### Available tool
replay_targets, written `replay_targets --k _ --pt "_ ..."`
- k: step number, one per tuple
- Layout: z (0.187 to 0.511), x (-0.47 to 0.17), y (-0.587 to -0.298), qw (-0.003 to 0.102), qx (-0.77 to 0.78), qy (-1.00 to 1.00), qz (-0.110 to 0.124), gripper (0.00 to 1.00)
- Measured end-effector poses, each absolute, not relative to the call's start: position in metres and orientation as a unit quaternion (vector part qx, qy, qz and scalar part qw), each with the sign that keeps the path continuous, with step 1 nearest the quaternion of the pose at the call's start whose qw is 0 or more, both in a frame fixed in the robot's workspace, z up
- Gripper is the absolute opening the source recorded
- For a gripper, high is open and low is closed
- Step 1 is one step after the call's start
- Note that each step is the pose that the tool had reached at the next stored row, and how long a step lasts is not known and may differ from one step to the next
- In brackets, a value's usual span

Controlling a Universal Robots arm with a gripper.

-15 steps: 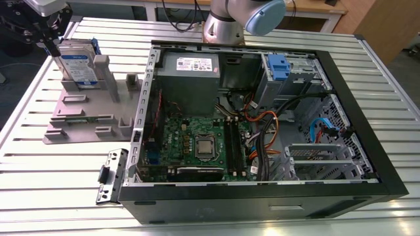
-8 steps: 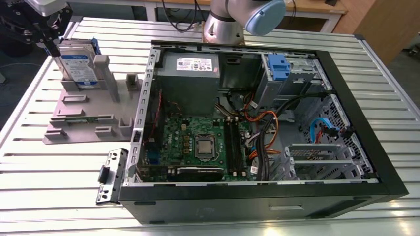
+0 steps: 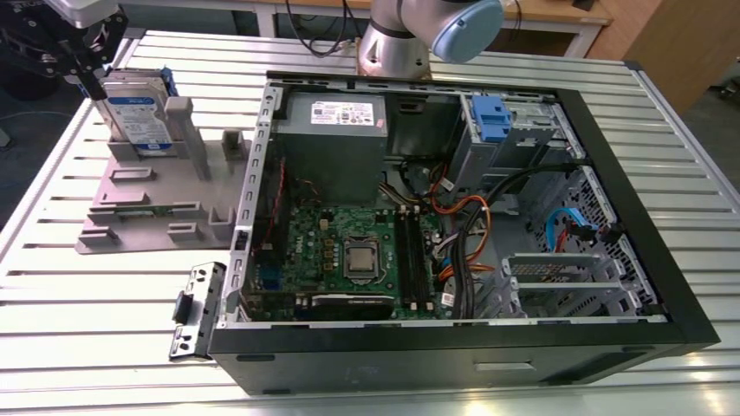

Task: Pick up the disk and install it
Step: 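Pick up the disk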

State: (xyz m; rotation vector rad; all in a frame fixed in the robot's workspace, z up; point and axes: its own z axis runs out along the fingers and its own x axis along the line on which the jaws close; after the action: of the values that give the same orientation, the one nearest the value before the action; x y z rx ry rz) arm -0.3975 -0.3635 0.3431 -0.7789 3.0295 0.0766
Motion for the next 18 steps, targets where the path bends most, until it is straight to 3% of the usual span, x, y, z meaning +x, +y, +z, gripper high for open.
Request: replay_targets --k 18 --pt "0.3431 -0.3975 -0.3635 0.006 -0.265 0.964 0.025 0.1"
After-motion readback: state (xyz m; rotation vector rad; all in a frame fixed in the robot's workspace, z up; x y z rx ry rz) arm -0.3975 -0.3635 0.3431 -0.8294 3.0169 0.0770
